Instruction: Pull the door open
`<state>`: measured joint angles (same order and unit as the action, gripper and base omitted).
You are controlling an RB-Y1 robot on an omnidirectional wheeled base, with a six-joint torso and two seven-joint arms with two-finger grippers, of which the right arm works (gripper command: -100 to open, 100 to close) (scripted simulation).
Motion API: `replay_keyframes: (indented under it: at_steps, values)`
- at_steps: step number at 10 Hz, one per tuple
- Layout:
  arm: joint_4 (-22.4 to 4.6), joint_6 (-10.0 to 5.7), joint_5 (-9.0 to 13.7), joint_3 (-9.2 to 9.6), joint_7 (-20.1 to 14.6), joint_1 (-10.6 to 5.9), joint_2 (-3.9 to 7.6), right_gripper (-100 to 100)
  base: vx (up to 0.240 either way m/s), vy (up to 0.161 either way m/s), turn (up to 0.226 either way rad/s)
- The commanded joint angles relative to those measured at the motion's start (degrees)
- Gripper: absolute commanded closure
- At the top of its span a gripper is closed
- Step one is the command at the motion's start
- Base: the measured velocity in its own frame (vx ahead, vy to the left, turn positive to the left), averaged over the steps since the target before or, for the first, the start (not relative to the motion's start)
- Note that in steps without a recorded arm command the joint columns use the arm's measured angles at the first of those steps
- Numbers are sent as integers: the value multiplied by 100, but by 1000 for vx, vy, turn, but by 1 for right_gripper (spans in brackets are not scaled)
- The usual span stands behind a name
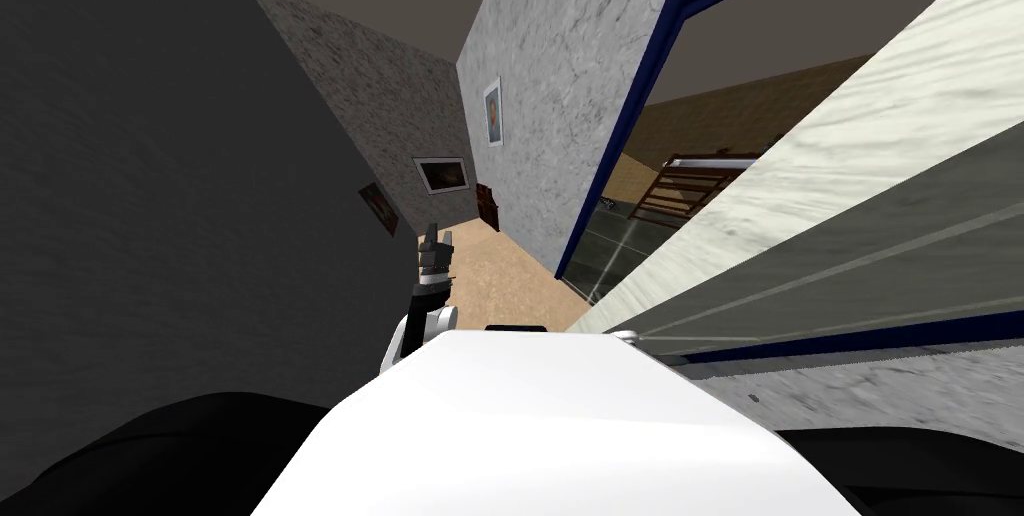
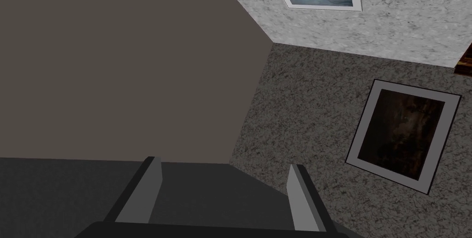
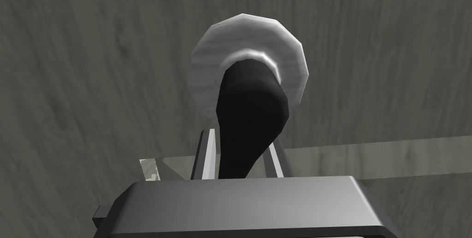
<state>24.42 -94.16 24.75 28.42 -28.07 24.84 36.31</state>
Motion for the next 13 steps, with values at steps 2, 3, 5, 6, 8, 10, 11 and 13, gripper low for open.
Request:
replay_keyframes:
  at_steps: [2,3,5,6,8,10,11,13]
  values:
    - [83,142,45,-19,80,109,-48,100,129,6,237]
    - [119,186,65,-27,116,176,-73,100,93,29,256]
    - [196,256,108,-45,195,318,-127,100,46,17,224]
    - [237,274,130,-55,239,395,-158,100,-4,11,208]
    - [237,274,130,-55,239,395,-158,100,-16,0,56]
    - [266,284,160,-69,299,499,-200,100,-33,2,160]
    - [97,284,160,-69,299,499,-200,100,-20,3,18]
    - [292,284,160,-69,299,499,-200,100,10,1,-27]
